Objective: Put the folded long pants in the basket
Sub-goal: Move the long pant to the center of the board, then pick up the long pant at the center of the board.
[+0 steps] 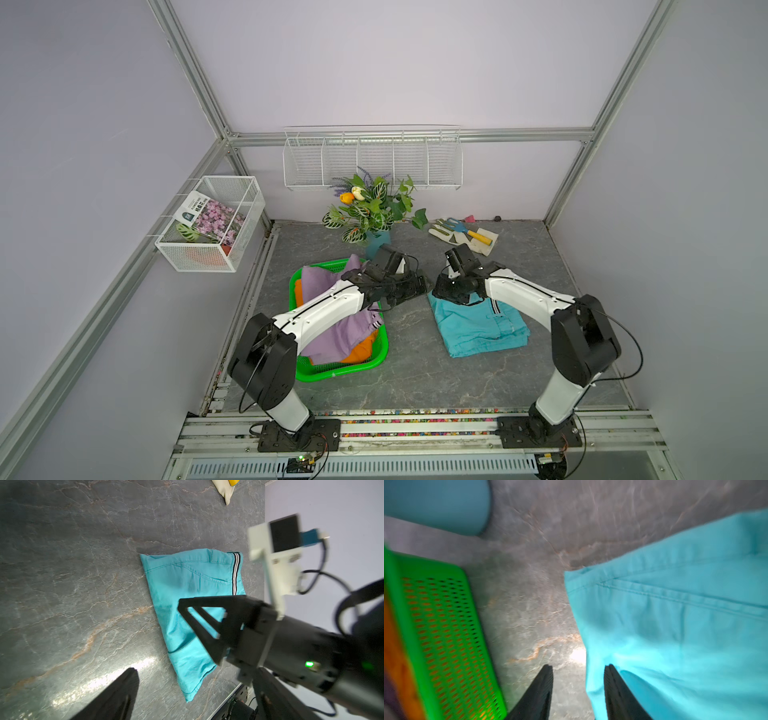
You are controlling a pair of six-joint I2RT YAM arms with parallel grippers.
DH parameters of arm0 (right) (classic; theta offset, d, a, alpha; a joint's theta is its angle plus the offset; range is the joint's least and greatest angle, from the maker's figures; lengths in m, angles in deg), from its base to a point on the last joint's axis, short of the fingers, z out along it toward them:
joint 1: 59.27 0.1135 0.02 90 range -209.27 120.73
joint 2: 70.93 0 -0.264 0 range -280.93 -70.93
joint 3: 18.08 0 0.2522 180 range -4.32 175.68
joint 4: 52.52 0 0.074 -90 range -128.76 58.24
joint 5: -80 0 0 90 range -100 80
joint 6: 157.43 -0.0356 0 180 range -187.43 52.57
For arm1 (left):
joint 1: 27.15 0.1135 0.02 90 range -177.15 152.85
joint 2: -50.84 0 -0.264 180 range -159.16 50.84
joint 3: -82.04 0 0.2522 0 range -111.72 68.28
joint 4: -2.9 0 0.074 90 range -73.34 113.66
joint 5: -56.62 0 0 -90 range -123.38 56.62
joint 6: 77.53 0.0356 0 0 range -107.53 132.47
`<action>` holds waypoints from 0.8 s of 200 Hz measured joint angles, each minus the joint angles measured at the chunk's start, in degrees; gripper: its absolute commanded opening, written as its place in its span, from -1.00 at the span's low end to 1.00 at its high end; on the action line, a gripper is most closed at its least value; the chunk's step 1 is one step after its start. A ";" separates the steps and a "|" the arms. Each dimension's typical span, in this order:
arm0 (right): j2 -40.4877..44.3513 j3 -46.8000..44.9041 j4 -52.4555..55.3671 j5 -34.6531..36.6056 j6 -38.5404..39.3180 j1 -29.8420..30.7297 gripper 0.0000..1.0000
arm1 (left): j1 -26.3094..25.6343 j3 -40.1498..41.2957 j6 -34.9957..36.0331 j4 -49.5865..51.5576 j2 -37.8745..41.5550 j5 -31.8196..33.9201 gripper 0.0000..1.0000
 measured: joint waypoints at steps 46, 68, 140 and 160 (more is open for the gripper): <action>5.16 -0.90 2.82 -3.50 6.71 -15.85 0.64 | 0.00 -0.87 -1.73 -3.02 -6.64 -6.51 0.78; 5.33 -4.00 3.21 -5.33 10.23 -23.71 0.68 | -0.02 -0.94 -2.89 -4.37 -10.93 -10.27 0.76; 5.31 -16.24 1.20 -13.33 12.57 -39.08 0.75 | -0.57 -4.92 -3.76 -2.54 -18.45 -16.20 0.70; 5.31 -16.15 1.20 -12.09 14.05 -39.76 0.77 | -0.59 -6.36 -4.13 -2.47 -20.50 -17.42 0.65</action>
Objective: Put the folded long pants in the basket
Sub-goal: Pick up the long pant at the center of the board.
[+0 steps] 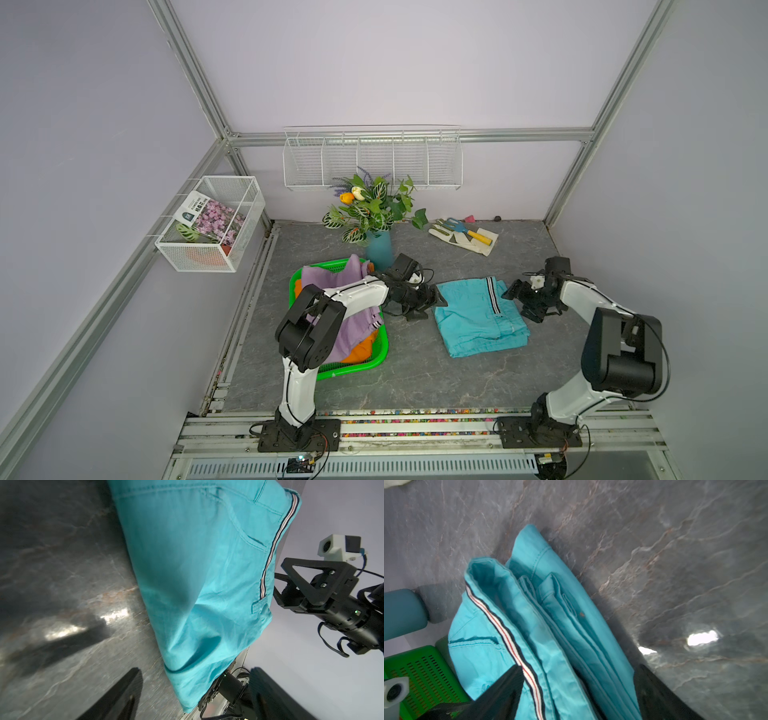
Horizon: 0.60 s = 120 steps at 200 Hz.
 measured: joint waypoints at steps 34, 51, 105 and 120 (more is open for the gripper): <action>-0.15 0.42 0.55 1.99 2.49 -0.02 0.78 | -0.02 -0.66 -0.31 0.61 -2.58 -0.37 0.63; -1.03 0.57 0.44 1.33 3.50 -0.04 0.79 | -0.02 -1.16 -0.33 0.61 -3.56 -0.37 0.62; -4.04 -0.96 -3.87 -7.61 3.52 -0.07 0.86 | -0.02 -2.73 -0.33 0.31 -5.20 -0.28 0.62; -3.67 -1.70 -5.09 -8.33 3.48 -0.04 0.85 | -0.02 -2.91 -0.33 0.15 -5.38 -0.13 0.62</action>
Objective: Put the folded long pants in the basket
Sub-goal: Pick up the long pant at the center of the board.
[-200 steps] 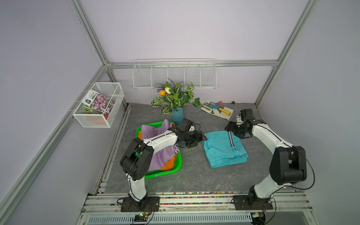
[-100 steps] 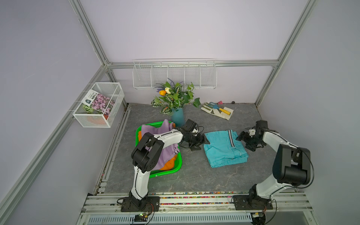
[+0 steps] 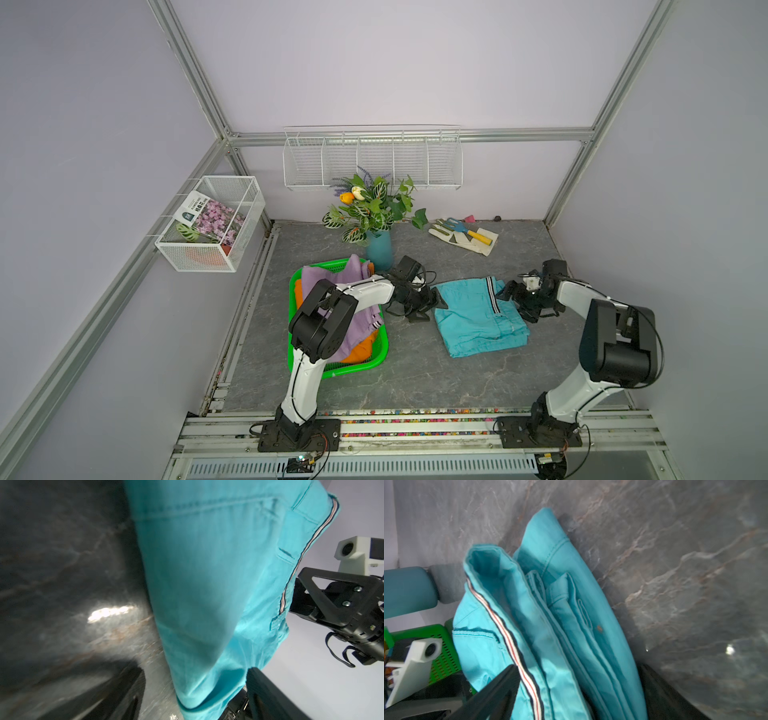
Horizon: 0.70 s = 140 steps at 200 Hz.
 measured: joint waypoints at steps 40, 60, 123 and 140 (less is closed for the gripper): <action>0.74 -1.33 -1.81 0.04 -0.70 1.11 0.75 | -0.02 -0.59 -0.02 -0.24 -0.57 0.28 0.42; 0.74 -1.49 -2.23 0.68 -1.22 3.34 0.70 | -0.02 -1.11 -0.13 -0.74 -1.46 0.57 0.25; 0.46 -2.29 -3.54 1.46 -2.51 4.63 0.15 | -0.20 -1.97 -1.20 -1.49 -3.21 0.74 -0.39; 0.07 -2.69 -3.65 1.38 -2.78 4.63 -0.44 | -0.22 -2.05 -0.94 -1.57 -3.52 0.76 -0.89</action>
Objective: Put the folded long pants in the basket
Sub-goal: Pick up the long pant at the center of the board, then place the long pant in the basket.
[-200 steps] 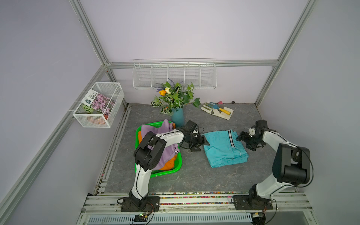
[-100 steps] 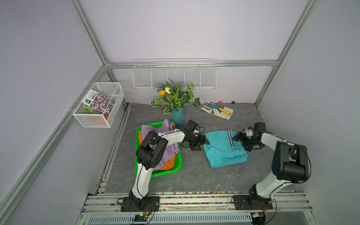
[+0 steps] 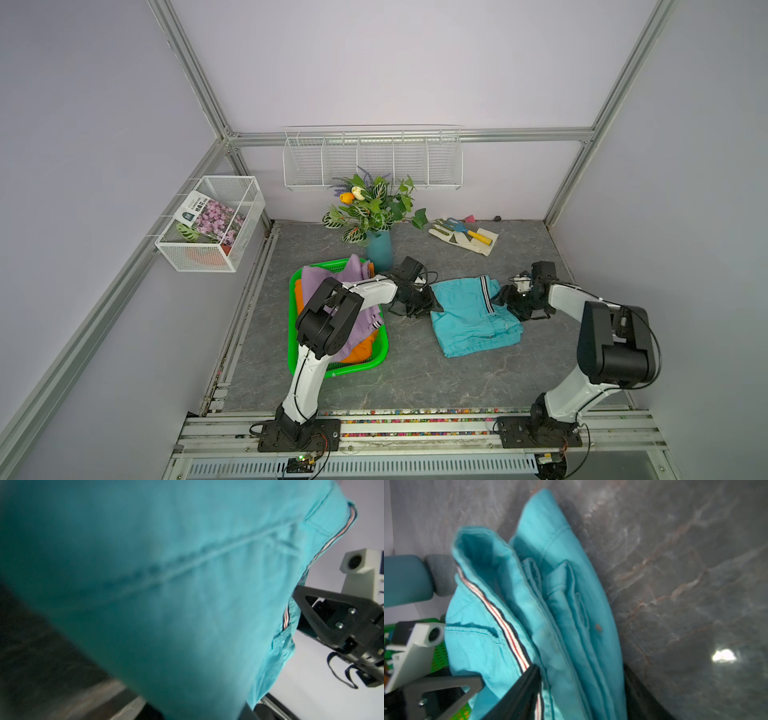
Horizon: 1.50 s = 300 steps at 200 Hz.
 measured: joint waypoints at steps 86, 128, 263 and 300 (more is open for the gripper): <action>-0.52 -0.50 -0.68 -1.81 -0.98 0.09 -1.00 | -0.11 -2.12 0.87 1.22 -0.33 -0.31 -1.00; 2.93 -0.50 1.07 -1.11 -2.29 1.05 -1.00 | -0.13 -5.49 2.08 4.04 -0.17 -0.15 -1.00; 18.86 7.50 5.75 5.55 -12.37 20.68 -1.00 | 2.29 -2.75 5.51 12.81 19.04 1.79 -1.00; 18.86 12.61 5.55 7.32 -14.93 26.97 -1.00 | 5.51 0.22 6.56 16.41 28.20 3.26 -1.00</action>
